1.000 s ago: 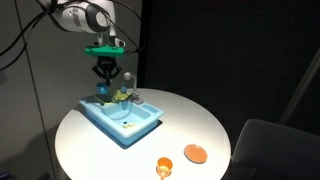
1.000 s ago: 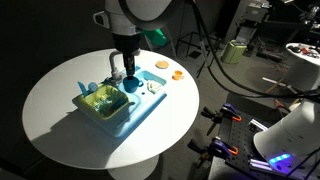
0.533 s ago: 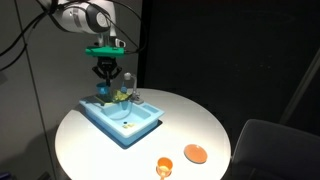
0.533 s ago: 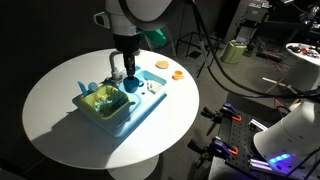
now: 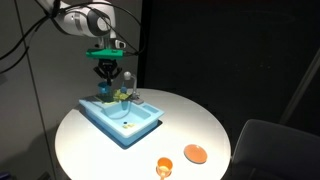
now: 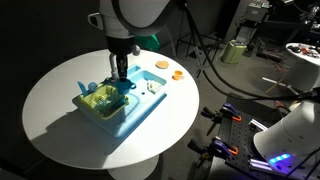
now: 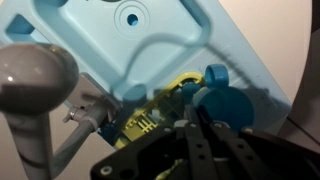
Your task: Put the blue cup in the sink
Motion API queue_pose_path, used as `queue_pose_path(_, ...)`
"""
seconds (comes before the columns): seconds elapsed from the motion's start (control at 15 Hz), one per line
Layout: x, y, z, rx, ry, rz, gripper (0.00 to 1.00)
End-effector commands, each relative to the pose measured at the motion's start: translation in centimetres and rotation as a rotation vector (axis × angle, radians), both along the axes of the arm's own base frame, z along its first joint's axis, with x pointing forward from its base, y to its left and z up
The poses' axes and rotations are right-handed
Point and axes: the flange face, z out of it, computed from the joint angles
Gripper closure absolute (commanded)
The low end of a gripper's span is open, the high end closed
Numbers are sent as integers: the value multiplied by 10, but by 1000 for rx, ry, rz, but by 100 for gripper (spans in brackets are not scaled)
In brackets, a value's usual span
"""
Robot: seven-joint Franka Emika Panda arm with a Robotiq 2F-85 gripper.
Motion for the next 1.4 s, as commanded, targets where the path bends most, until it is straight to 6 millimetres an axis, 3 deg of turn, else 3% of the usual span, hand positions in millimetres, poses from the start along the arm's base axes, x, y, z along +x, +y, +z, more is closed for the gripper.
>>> queue_pose_path(0.0, 18, 16, -1, 28, -22, -45, 99)
queue_pose_path(0.4, 36, 27, -7, 40, -37, -91, 99)
queue_pose_path(0.47, 25, 24, -9, 30, -24, -66, 95)
queue_pose_path(1.33, 30, 26, -11, 34, -27, -73, 95)
